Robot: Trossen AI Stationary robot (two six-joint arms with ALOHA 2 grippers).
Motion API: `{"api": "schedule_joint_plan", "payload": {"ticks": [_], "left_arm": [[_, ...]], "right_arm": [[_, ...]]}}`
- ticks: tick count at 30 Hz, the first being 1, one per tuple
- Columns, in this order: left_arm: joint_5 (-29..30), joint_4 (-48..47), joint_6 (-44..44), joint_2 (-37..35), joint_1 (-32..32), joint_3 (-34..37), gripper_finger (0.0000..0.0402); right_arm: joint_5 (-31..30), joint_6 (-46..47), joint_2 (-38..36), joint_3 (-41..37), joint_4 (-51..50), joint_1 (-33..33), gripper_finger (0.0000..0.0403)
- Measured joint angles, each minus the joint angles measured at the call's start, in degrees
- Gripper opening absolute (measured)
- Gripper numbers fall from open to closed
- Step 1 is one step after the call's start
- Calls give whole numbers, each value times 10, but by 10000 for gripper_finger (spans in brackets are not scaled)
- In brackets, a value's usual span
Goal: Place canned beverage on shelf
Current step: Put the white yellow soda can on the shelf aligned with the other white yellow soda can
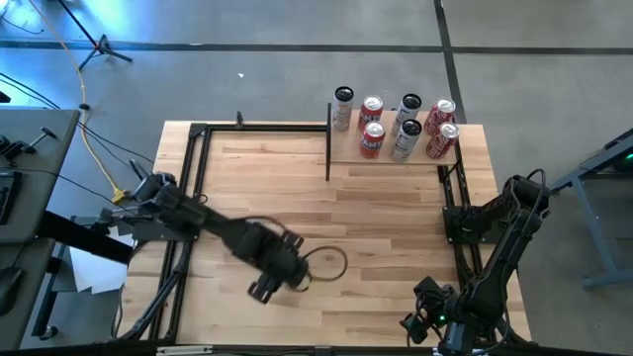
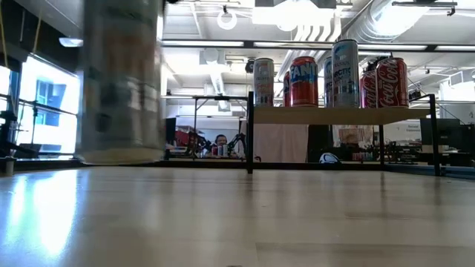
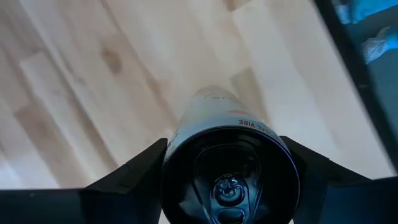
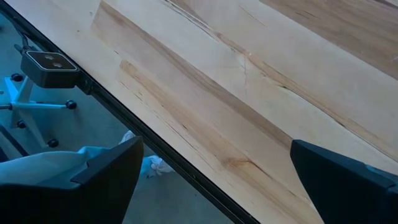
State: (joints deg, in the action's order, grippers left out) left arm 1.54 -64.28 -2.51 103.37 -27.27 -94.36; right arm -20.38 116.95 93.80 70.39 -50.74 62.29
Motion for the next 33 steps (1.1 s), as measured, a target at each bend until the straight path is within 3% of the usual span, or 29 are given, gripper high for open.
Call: {"api": "schedule_joint_plan", "payload": {"ticks": [19,33], "left_arm": [[1,-30,-338,114,185,-165,227],[-46,-81,-537,132,318,-187,229]], "right_arm": [[0,0,0,0,3,0,394],[0,0,0,0,5,0,394]]}}
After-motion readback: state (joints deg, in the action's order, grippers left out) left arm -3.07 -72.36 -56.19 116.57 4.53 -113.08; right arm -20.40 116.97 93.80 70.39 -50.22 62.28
